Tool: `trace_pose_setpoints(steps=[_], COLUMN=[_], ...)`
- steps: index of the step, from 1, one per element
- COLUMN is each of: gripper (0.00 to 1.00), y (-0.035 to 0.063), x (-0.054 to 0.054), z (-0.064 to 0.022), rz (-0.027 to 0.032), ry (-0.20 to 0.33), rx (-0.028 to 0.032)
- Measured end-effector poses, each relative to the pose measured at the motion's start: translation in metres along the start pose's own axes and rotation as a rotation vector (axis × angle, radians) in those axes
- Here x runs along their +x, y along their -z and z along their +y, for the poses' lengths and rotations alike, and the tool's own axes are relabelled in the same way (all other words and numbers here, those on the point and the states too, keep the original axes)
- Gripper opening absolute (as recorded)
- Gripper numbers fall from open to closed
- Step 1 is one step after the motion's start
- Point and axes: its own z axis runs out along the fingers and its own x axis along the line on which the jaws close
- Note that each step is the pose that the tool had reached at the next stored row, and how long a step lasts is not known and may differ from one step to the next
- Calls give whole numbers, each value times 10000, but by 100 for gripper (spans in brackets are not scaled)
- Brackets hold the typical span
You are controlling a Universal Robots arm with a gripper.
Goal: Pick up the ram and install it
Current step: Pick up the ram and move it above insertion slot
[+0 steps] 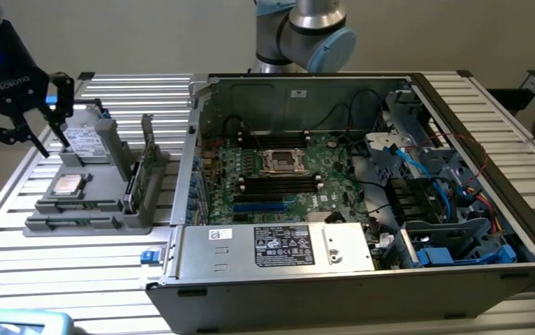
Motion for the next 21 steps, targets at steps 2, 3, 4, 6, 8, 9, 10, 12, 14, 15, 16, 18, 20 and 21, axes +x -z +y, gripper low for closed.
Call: trace_pose_setpoints(steps=[2,3,4,6,8,9,10,12,14,15,16,18,20,21], gripper=[36,36,36,36,36,36,36,36,36,36,36,36,36,36], y=[-6,-8,-11,-17,-21,-22,-24,-33,-44,-48,-53,-62,-71,-74], x=[0,0,0,0,0,0,0,1,1,1,1,1,1,1], z=[1,0,0,1,1,1,1,1,2,3,3,3,4,4], rz=[67,109,154,298,510,619,689,674,651,634,606,518,387,314], ry=[267,382,493,691,874,965,1086,1461,1823,2003,2180,2537,2897,3075], rx=[-38,-41,-37,2,99,145,165,169,176,174,166,121,44,-1])
